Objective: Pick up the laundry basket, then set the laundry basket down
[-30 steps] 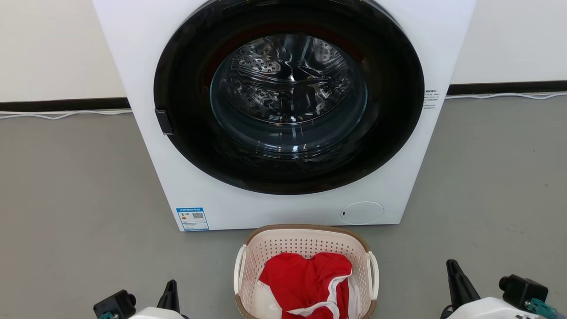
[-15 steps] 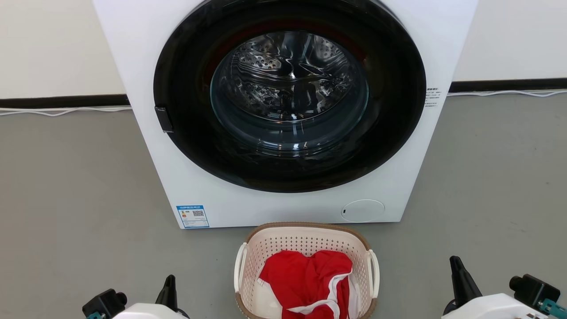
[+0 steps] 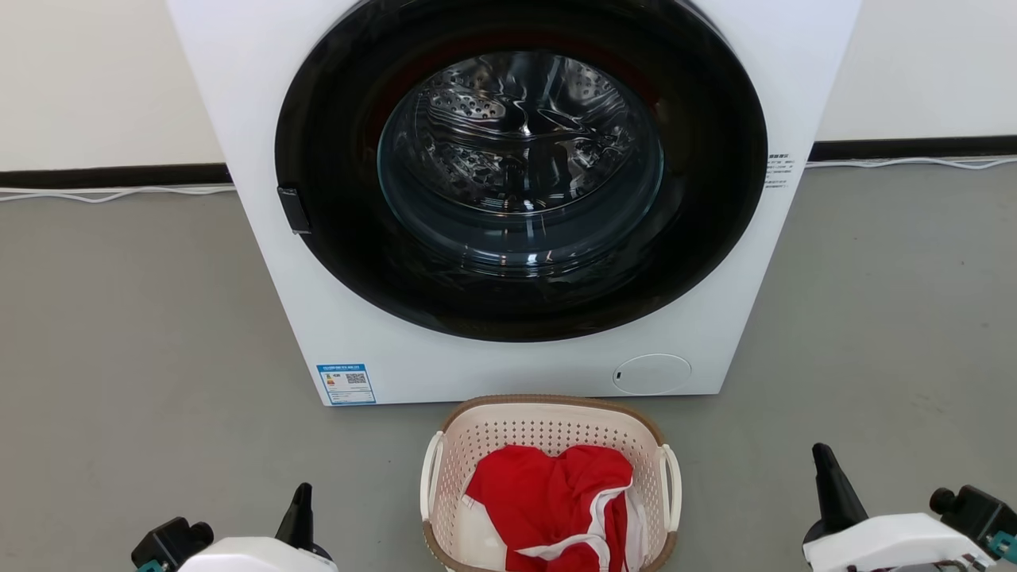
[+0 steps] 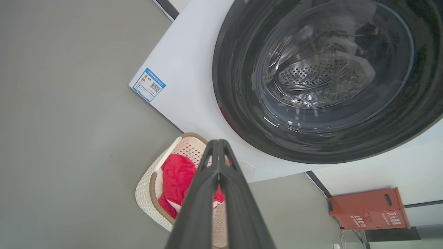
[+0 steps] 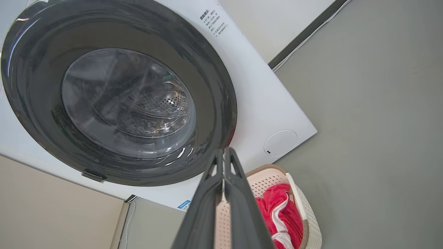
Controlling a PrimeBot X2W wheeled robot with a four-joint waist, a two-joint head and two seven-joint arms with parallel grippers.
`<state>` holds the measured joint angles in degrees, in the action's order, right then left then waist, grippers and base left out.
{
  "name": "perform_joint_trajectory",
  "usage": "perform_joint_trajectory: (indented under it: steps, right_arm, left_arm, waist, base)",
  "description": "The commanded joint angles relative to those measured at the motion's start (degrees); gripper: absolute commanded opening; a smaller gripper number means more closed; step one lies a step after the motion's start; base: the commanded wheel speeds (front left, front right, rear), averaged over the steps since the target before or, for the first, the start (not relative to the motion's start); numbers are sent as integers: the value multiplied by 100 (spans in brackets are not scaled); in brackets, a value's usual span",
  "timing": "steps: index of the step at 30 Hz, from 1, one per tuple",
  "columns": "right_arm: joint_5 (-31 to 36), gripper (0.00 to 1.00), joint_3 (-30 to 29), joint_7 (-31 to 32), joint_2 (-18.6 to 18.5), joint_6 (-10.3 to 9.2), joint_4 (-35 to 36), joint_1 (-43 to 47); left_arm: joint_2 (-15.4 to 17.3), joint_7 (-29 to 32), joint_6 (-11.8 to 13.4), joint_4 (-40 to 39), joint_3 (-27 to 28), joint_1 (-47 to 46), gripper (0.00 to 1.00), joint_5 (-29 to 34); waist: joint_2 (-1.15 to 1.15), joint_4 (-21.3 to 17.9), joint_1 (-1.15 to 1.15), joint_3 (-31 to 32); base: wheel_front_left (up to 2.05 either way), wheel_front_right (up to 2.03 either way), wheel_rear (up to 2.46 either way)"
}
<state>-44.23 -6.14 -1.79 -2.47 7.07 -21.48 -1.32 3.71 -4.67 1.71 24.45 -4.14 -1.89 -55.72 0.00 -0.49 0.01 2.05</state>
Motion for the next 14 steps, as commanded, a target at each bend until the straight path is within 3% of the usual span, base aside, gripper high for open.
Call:
perform_joint_trajectory:
  steps: [1,14]
  right_arm:
    - [-176,0,32,54,-34,21,181,-262]
    - [-1097,0,18,208,-35,25,294,-307]
  left_arm:
    - [29,19,-83,-189,135,-306,0,-154]
    - [7,239,-250,-358,322,-331,0,-850]
  waist:
    - [0,1,0,-4]
    - [0,11,0,-48]
  base:
    - [0,0,0]
    - [0,0,0]
